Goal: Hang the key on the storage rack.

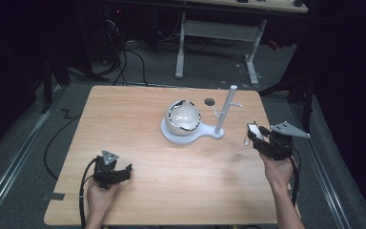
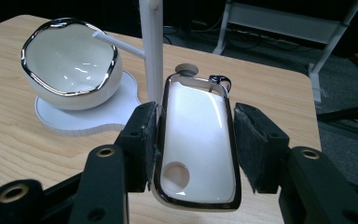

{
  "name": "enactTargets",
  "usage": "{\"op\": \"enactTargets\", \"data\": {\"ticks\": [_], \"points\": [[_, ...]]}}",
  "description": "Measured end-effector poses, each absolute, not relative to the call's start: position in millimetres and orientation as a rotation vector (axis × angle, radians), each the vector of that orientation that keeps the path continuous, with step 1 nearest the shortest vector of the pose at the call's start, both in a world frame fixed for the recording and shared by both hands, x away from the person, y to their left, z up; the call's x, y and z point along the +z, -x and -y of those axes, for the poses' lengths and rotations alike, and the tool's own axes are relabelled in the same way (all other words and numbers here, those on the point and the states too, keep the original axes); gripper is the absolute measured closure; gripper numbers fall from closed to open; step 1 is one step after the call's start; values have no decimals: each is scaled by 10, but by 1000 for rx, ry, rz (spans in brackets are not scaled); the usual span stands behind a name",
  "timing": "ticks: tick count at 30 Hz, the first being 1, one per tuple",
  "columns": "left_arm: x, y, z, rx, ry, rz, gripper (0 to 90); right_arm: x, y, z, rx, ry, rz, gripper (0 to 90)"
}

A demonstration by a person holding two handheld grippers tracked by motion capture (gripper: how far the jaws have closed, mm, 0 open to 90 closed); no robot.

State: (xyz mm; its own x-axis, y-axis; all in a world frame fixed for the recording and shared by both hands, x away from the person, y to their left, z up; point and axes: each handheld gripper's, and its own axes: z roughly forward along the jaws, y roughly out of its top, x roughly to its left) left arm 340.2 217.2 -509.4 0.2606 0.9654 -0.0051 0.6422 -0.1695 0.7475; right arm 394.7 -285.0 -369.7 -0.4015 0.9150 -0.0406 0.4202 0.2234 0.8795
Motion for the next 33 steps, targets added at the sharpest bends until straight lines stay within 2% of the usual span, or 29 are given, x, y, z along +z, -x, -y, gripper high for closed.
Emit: {"op": "enactTargets", "data": {"ticks": [33], "points": [[-5094, -3402, -2172, 647, -1895, -1455, 229, -3325, -4003, 2795, 1188, -1139, -1913, 512]]}}
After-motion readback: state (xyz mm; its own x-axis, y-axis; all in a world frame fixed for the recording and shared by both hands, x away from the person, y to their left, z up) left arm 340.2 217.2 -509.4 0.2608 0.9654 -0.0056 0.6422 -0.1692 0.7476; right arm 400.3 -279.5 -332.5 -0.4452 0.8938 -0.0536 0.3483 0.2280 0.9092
